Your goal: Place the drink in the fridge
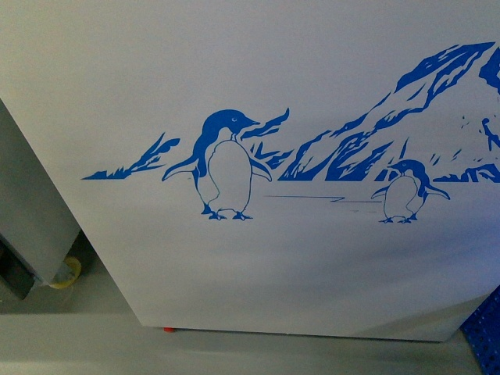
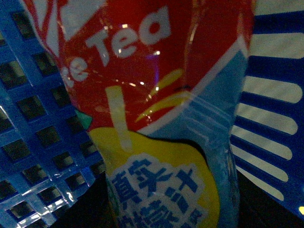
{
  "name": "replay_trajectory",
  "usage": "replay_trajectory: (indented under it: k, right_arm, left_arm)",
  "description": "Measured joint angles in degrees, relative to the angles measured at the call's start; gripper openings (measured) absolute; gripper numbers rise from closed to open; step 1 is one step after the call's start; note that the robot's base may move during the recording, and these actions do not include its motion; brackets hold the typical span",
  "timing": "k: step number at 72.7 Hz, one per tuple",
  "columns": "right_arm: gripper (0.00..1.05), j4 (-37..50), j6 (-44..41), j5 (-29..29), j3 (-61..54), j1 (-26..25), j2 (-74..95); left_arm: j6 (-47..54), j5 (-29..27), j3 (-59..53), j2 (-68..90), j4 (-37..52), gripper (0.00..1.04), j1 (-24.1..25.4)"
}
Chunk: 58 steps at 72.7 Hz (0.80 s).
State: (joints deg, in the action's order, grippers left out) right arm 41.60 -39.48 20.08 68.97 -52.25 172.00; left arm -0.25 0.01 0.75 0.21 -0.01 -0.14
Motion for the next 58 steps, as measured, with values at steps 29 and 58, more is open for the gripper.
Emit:
replay_trajectory:
  k: [29, 58]
  right_arm:
    - [0.41, 2.8, 5.8, -10.4, -13.9, 3.4, -17.4]
    - [0.41, -6.2, 17.1, -31.3, -37.6, 5.0, -60.9]
  left_arm:
    - [0.0, 0.0, 0.0, 0.0, 0.0, 0.97, 0.0]
    - [0.0, 0.0, 0.0, 0.0, 0.0, 0.97, 0.0]
